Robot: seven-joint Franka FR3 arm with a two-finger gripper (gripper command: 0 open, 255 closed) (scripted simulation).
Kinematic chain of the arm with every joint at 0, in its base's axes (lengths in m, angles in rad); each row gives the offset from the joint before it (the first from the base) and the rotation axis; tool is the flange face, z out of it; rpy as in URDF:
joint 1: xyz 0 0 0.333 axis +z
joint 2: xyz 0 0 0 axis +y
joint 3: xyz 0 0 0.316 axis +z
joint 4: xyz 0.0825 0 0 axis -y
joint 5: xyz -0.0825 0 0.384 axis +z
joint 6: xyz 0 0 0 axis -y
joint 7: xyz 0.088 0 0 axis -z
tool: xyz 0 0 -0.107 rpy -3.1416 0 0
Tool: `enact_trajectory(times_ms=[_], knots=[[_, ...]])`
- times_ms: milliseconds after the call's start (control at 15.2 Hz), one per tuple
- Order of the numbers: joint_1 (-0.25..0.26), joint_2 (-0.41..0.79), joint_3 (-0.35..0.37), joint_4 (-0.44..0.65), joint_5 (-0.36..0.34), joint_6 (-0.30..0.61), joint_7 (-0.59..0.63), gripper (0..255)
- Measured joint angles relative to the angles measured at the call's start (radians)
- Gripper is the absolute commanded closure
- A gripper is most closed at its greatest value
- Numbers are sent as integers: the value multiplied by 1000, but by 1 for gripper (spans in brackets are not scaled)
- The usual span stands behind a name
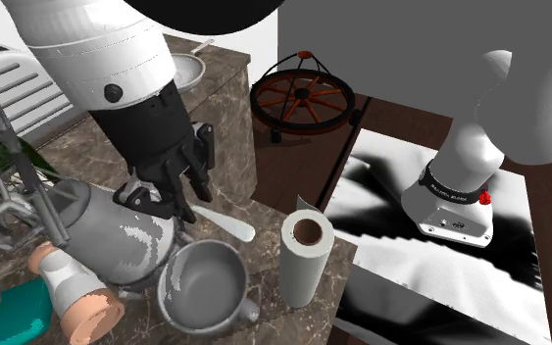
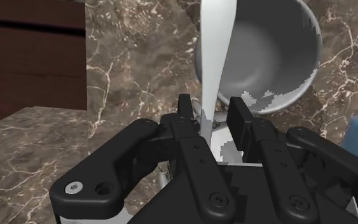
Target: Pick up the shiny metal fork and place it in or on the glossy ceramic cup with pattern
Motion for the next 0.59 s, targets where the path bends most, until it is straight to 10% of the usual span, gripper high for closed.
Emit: enact_trajectory(times_ms=[594], knots=[[81, 52, 56, 3, -18, 54, 136, 255]])
